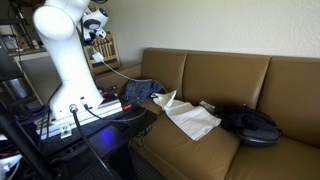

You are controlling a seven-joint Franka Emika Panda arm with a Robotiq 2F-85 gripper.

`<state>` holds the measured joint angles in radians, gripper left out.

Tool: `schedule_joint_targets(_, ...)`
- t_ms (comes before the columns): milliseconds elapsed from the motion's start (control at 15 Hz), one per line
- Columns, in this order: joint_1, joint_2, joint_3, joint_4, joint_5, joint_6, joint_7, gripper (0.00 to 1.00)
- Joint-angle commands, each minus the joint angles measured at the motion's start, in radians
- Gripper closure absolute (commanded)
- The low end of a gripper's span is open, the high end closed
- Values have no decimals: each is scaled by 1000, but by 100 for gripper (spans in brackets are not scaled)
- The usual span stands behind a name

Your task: Put the white object on the arm of the couch

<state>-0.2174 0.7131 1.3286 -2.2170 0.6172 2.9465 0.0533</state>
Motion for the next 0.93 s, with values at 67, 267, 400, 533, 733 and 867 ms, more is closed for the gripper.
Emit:
schedule_joint_targets(67, -208, -7, 221, -141, -30, 128, -43, 98)
schedule_joint_targets(267, -180, -3, 189, -124, -104, 96, 22, 92)
schedule_joint_targets(400, -179, -30, 188, -142, -128, 95, 43, 92)
schedule_joint_targets(533, 2, -111, 21, 36, -164, -5, 88, 98)
schedule_joint_targets(733, 162, -10, -99, 177, -203, 160, 100, 98)
schedule_joint_targets(867, 317, 26, -215, 320, -244, 245, 98, 98)
